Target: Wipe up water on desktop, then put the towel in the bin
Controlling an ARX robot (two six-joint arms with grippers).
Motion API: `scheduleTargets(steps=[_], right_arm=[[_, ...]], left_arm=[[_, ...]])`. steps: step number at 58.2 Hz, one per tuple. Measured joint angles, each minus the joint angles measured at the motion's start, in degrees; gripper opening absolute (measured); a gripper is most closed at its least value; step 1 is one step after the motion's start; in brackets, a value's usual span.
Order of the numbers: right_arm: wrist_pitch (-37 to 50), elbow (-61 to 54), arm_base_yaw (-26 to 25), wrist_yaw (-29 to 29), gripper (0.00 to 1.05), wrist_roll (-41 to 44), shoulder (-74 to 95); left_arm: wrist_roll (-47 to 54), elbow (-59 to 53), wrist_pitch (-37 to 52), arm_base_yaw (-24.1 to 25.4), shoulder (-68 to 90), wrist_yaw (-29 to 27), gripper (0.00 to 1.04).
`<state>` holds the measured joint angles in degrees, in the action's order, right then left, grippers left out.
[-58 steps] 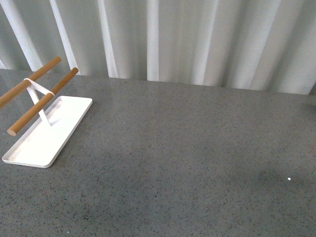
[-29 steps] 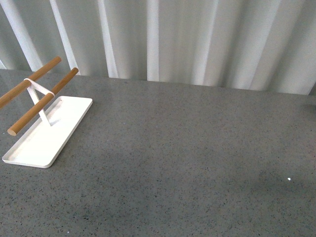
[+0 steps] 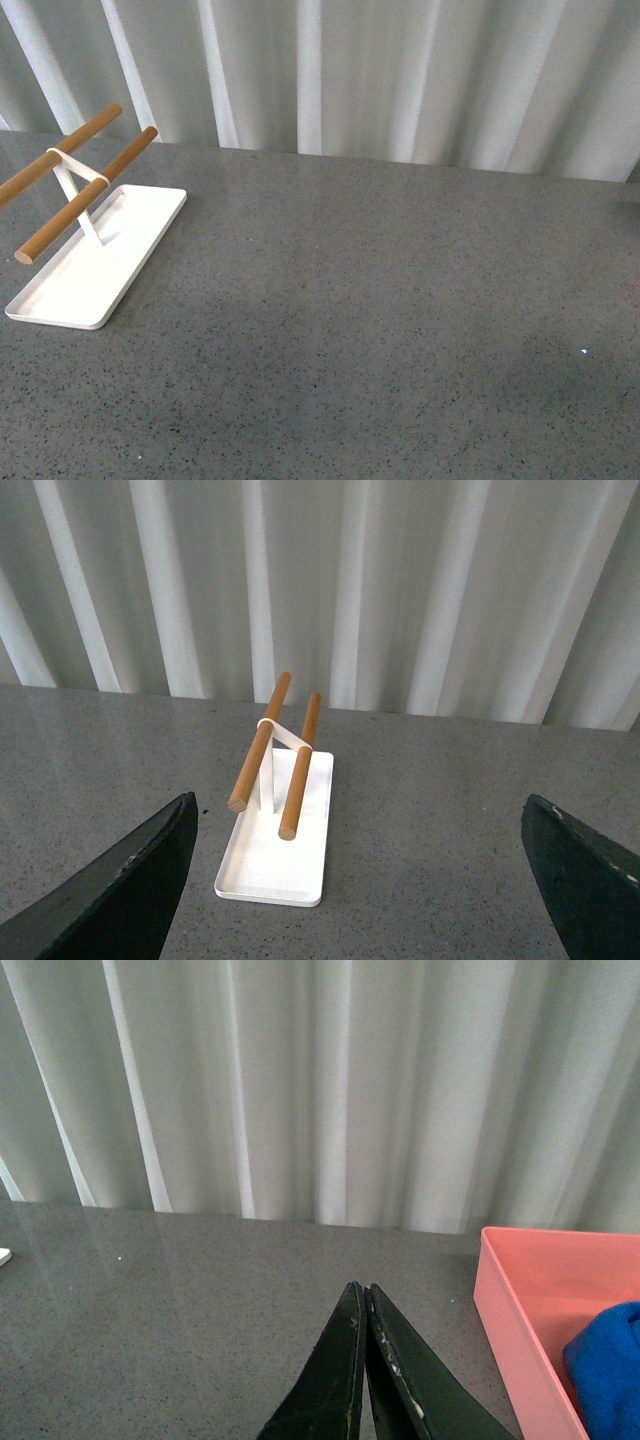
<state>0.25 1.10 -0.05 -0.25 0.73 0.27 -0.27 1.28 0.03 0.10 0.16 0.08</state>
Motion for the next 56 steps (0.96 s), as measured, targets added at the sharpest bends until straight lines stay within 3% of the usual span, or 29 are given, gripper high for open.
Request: scheduleTargets(steps=[9, 40, 56], right_arm=[[-0.2, 0.0, 0.0, 0.0, 0.07, 0.0, 0.0], [-0.2, 0.0, 0.0, 0.0, 0.99, 0.0, -0.1], [-0.2, 0.0, 0.0, 0.0, 0.98, -0.1, -0.1]], left_arm=[[0.0, 0.0, 0.0, 0.0, 0.0, 0.0, 0.98], [0.0, 0.0, 0.0, 0.0, 0.0, 0.0, 0.98], [0.0, 0.0, 0.0, 0.0, 0.0, 0.0, 0.98]])
